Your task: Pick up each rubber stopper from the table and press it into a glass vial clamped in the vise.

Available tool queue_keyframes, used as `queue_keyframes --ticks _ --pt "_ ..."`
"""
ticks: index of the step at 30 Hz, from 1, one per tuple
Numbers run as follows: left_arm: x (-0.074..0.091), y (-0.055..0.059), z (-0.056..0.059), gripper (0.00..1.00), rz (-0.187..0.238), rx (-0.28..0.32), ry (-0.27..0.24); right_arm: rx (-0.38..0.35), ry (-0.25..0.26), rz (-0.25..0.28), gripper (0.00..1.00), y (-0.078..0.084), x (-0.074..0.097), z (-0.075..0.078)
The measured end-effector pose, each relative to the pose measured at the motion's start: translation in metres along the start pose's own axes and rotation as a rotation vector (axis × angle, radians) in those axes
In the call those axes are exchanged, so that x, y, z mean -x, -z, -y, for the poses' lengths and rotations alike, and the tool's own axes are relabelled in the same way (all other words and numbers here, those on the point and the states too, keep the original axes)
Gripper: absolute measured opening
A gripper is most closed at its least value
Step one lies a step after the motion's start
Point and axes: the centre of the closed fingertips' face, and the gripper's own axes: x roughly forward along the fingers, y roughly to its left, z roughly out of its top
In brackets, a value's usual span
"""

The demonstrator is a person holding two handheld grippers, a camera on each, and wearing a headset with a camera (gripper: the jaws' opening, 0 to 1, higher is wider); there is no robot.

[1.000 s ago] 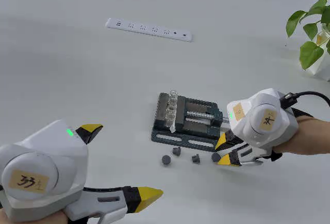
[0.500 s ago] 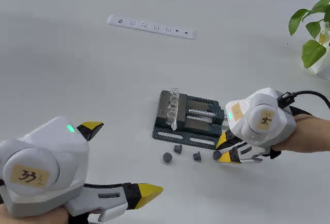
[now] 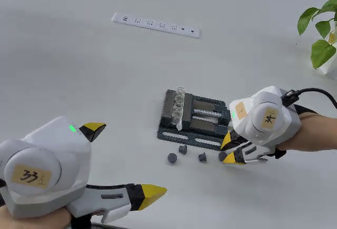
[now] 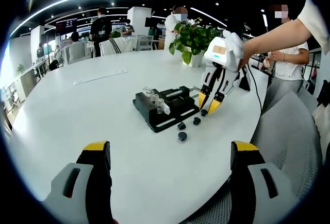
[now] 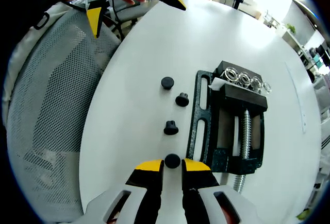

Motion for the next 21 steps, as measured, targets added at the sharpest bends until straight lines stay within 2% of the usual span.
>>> queue_keyframes --ticks 21 --pt "-0.0018 -0.0038 0.0006 0.96 0.007 -0.009 0.003 0.002 -0.015 -0.002 0.07 -0.0008 -0.0015 0.0004"
